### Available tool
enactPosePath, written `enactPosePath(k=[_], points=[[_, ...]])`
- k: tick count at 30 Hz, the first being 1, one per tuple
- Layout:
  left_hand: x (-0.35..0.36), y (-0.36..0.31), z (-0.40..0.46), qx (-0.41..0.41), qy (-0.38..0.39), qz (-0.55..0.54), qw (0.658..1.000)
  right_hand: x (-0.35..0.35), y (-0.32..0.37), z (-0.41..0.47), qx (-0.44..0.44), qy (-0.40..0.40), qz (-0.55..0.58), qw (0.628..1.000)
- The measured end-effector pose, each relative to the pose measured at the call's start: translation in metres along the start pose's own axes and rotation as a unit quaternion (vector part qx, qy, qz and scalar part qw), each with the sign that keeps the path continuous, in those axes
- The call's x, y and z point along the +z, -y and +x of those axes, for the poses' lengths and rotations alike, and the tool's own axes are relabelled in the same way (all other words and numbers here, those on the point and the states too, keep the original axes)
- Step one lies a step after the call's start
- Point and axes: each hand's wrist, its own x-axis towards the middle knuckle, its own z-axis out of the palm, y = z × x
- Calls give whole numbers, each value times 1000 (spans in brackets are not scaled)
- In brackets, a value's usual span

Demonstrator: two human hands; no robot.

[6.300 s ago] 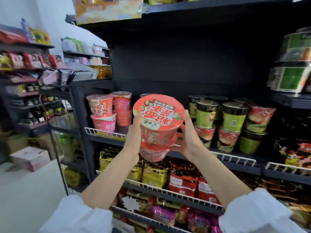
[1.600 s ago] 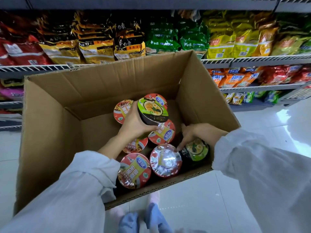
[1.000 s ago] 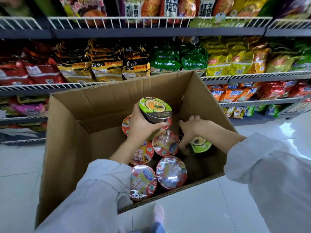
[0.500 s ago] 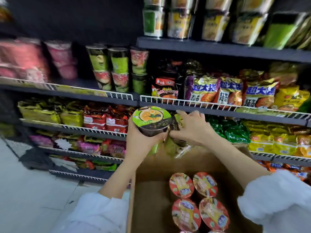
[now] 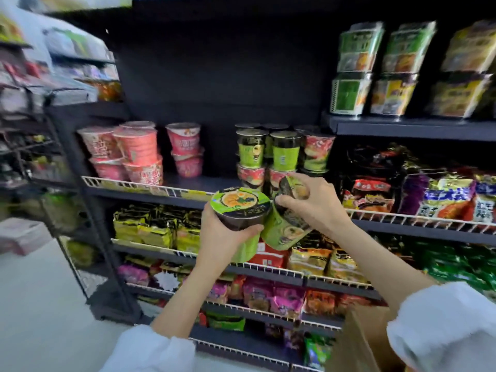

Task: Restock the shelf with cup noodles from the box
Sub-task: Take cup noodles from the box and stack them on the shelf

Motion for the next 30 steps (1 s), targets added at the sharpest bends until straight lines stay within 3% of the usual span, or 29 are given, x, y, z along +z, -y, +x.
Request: enactPosePath(k=[10, 13, 21, 30], points=[[-41, 61, 188, 10, -114, 58, 992, 85, 41, 149, -60, -32, 53, 996], [-44, 72, 241, 13, -118, 102, 988, 103, 52, 192, -80, -36, 40, 995], [-27, 122, 370, -7, -27, 99, 995, 150, 88, 291, -107, -58, -121, 985], [15, 176, 462, -71, 123, 64, 988, 193, 104, 376, -45, -86, -222, 970]])
